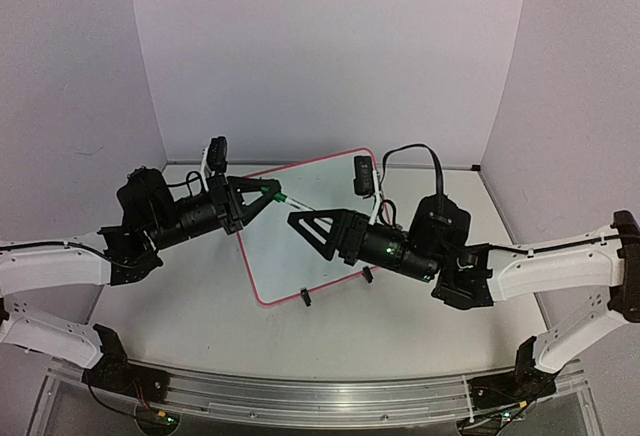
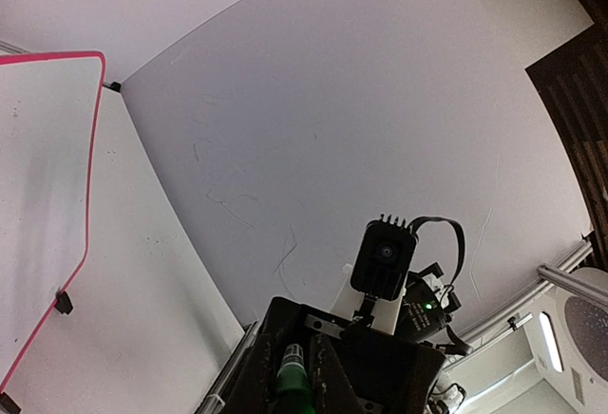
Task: Write a sentence on the whiteboard
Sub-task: Pass from the right arm to the left, then open the pen cap from the whiteboard marker.
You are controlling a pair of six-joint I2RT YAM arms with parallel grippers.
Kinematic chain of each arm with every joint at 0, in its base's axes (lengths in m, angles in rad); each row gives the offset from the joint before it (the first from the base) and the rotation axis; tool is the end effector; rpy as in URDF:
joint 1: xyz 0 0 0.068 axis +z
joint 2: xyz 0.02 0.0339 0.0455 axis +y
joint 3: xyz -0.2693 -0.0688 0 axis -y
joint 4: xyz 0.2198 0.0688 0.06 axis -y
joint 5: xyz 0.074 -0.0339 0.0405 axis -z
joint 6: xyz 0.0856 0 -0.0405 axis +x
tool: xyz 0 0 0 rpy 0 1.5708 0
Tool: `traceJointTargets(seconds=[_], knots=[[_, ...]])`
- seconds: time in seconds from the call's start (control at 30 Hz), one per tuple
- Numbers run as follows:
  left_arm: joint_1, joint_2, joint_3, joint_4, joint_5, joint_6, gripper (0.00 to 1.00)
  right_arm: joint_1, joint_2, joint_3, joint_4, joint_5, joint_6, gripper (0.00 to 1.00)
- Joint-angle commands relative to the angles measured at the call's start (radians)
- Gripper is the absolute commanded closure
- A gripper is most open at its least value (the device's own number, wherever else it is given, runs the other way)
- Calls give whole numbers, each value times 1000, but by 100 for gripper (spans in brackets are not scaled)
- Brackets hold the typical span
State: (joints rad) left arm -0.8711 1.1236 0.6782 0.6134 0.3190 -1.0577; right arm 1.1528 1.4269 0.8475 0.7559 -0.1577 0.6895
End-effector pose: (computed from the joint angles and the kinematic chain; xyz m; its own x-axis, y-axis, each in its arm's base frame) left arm 0.1603 -0.2321 0.3417 -0.7535 -0.3895 -0.5297 0.5482 0.0726 -0.8332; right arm 0.1315 0.3292 0.3377 -0.5591 0.2890 -0.7771 -0.7902 0.0982 0.6050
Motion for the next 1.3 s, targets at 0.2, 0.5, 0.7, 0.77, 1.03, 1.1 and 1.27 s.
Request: traceJointTargets(seconds=[0.2,0.5,0.7,0.77,1.03,1.1,1.27], knots=[[4,-45,-1,38,26,-26,100,-8,41,-10,191,-79,71,24],[4,-71,-3,-47,2,-1,100,-8,31,-19,191,-77,64,28],[4,-61,15,-84,3,20,100,-8,39,-11,191,-80,61,31],[4,-58,18,-87,3,25,100,-8,45,-7,191,-82,60,32],[4,-30,30,-87,15,28,100,-8,67,17,190,-94,62,40],[4,-25,31,-87,17,28,100,-8,69,18,189,-92,62,42],[4,-22,35,-92,20,28,100,-8,65,12,188,-81,60,51]])
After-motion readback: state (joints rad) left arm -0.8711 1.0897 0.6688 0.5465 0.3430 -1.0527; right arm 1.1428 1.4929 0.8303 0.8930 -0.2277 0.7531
